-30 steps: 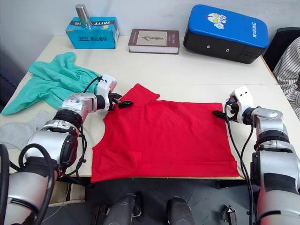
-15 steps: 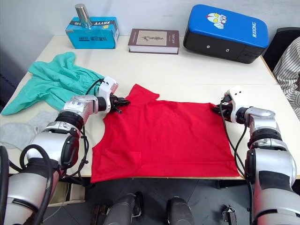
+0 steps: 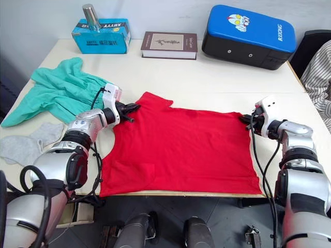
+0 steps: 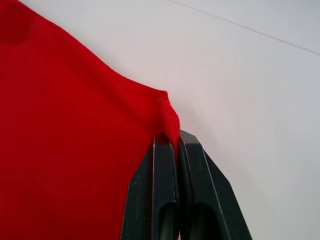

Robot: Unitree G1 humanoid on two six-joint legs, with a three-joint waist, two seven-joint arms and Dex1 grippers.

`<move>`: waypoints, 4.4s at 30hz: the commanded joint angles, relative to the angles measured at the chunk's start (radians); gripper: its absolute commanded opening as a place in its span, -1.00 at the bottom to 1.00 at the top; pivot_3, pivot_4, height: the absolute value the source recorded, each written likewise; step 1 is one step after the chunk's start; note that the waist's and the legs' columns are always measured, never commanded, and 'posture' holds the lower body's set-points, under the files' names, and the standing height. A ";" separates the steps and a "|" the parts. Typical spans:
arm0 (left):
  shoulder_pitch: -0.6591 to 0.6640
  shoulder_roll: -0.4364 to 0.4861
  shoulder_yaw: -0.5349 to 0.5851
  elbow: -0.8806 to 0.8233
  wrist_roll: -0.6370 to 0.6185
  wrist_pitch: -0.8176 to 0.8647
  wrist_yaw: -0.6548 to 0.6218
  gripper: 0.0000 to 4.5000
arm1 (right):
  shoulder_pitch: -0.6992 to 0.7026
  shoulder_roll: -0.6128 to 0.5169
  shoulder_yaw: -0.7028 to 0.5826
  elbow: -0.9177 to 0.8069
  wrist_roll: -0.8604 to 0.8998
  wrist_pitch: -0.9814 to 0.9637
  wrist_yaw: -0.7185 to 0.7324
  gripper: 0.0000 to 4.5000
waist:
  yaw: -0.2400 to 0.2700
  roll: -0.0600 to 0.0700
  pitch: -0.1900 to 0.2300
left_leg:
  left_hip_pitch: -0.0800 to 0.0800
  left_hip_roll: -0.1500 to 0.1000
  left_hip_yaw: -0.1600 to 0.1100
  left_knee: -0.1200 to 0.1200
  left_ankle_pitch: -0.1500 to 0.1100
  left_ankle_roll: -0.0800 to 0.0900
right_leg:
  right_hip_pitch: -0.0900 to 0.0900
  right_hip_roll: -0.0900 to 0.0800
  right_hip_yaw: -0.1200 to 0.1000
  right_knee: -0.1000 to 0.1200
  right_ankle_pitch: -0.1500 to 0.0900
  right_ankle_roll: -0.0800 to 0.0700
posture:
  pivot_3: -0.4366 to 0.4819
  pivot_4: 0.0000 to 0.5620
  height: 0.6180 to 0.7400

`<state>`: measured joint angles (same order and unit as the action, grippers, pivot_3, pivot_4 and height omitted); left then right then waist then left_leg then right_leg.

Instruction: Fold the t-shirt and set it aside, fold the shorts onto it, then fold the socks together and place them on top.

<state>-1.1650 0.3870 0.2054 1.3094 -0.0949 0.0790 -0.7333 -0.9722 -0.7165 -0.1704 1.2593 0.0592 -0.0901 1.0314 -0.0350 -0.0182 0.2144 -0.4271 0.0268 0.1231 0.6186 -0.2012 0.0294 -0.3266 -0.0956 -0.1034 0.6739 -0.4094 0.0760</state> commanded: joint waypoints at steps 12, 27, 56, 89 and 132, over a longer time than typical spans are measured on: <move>0.105 0.096 -0.084 -0.155 0.045 -0.177 -0.206 -1.00 | 0.137 -0.069 -0.089 -0.159 0.128 -0.063 0.140 -0.98 | 0.005 0.000 0.000 | 0.000 0.000 0.000 0.001 0.000 0.000 | 0.000 0.000 0.000 0.000 0.000 0.000 | -0.05 -0.47 1.00; 0.350 0.124 -0.124 -0.507 -0.015 -0.016 -0.282 -0.55 | 0.394 -0.050 -0.032 -0.362 0.113 -0.084 0.128 -0.81 | 0.006 0.000 0.000 | 0.000 0.000 -0.002 0.003 0.000 0.000 | 0.002 0.000 0.000 0.001 0.000 0.000 | -0.05 -0.47 1.00; -0.066 0.043 -0.102 -0.032 0.001 0.304 -0.090 0.99 | 0.070 -0.095 0.076 -0.101 0.030 0.133 0.195 0.79 | 0.008 -0.001 0.000 | 0.001 0.000 -0.001 0.003 0.000 0.000 | 0.001 0.000 0.000 0.002 0.000 0.000 | -0.05 -0.47 1.00; -0.023 -0.024 -0.026 -0.014 0.023 -0.061 -0.027 -0.97 | 0.154 -0.121 0.056 -0.158 0.008 -0.124 0.204 -1.00 | 0.006 -0.001 0.000 | 0.001 0.000 -0.001 0.004 0.000 0.000 | 0.001 -0.001 -0.001 0.003 0.000 0.000 | -0.05 -0.47 1.00; 0.523 0.189 -0.269 -0.387 0.137 -1.173 -0.186 -0.97 | 0.761 -0.069 0.037 -0.548 -0.108 -0.809 -0.389 -1.00 | 0.007 -0.001 -0.001 | 0.005 0.000 -0.003 0.004 -0.001 0.001 | 0.005 -0.001 -0.001 0.002 0.000 0.000 | -0.05 -0.47 1.00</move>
<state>-0.6613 0.5576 -0.0508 0.9350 0.0264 -1.0753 -0.9244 -0.2232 -0.7744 -0.1231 0.7267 -0.0436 -0.8916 0.6646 -0.0284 -0.0187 0.2137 -0.4224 0.0270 0.1206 0.6223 -0.2019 0.0301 -0.3212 -0.0966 -0.1044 0.6758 -0.4094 0.0760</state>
